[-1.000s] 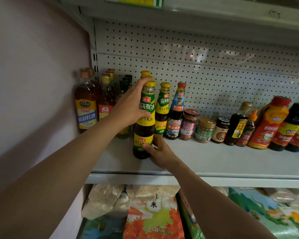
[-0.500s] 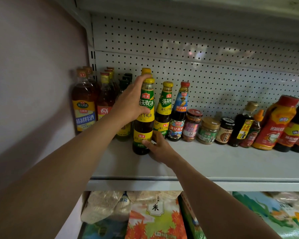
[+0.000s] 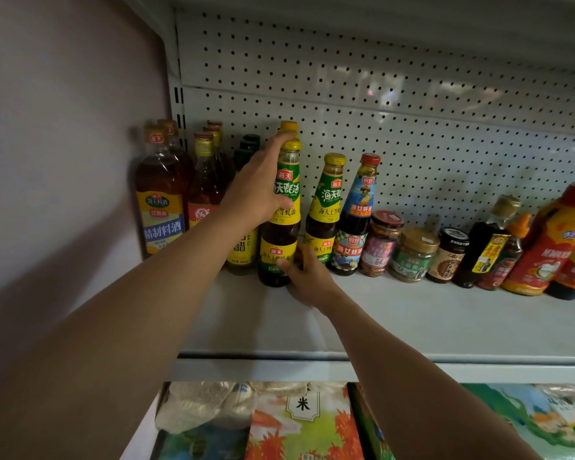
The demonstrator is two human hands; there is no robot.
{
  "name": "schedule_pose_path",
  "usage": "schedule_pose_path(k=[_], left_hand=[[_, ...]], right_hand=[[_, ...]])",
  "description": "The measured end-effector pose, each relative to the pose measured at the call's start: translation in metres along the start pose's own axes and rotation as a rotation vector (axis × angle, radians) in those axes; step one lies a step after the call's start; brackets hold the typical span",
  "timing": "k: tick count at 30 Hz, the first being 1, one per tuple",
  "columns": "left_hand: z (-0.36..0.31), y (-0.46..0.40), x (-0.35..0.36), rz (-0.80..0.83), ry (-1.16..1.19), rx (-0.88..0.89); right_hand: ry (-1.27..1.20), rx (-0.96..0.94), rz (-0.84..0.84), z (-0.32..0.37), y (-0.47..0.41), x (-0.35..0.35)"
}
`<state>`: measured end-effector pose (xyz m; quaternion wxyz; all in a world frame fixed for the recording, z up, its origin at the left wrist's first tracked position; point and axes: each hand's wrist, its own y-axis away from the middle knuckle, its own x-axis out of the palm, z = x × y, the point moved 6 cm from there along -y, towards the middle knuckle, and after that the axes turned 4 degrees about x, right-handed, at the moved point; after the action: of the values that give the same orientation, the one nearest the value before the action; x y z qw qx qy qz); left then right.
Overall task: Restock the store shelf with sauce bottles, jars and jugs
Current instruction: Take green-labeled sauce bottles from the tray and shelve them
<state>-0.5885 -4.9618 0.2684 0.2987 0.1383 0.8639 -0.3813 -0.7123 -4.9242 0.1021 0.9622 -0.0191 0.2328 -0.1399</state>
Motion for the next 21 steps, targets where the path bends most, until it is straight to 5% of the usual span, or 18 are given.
schedule_pose_path(k=[21], left_hand=[[-0.014,0.007,0.003,-0.008,-0.118,-0.085]], right_hand=[[0.07,0.041,-0.026,0.01,0.034,-0.024]])
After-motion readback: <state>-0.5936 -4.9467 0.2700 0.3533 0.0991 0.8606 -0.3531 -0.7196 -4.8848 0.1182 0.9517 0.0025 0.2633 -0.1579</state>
